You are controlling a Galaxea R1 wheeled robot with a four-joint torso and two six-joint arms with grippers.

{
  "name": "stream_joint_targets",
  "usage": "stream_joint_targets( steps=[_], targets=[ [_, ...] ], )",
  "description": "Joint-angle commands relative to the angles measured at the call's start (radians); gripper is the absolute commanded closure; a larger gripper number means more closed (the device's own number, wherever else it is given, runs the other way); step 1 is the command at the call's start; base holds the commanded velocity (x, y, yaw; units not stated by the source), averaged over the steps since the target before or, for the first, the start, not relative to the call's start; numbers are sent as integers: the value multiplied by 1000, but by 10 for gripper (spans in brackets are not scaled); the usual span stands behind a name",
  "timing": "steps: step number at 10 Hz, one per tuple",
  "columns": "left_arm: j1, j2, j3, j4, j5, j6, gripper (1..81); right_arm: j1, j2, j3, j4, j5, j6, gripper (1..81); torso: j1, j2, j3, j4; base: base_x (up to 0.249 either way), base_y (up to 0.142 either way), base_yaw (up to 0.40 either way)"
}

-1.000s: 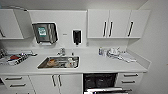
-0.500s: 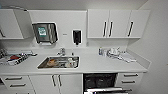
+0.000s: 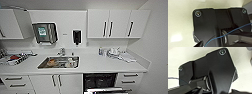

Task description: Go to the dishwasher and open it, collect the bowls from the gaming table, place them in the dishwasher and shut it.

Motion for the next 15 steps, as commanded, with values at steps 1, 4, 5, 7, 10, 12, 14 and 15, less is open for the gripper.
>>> stream_joint_targets(
  steps=[1, 4, 5, 7, 10, 12, 14, 15],
  targets=[
    [-43, -9, -2, 5, 58, 8, 10, 48, 0, 6, -14, -45, -5, 10, 0, 0, 0, 0, 0, 0, 300],
    [-43, -12, -2, 8, 58, 9, 10, 49, 1, 6, -16, -45, -5, 10, 0, 0, 0, 0, 0, 0, 325],
    [-43, -12, -2, 13, 58, 9, 10, 49, 1, 6, -11, -45, -2, 10, 0, 0, 0, 0, 0, 0, 351],
    [-42, -12, -2, 13, 58, 9, 10, 48, 3, 6, -5, -45, -1, 10, 0, 0, 0, 0, 0, 0, 351],
    [-40, -12, -2, 17, 55, 30, 10, 51, 7, 1, -5, -47, 2, 10, -1, 0, 0, 0, 0, 0, 351],
    [-40, -12, -2, 50, 54, 32, 10, 51, 12, 1, -6, -47, 2, 10, -1, 0, 0, 0, 0, 0, 352],
    [-39, -15, 0, 82, 49, 32, 10, 51, 20, -2, -11, -48, 1, 10, -1, 0, 0, 0, 0, 0, 354],
    [-40, -15, 0, 83, 48, 32, 10, 49, 20, -2, -13, -48, -1, 10, -1, 0, 0, 0, 0, 0, 355]
  ],
)
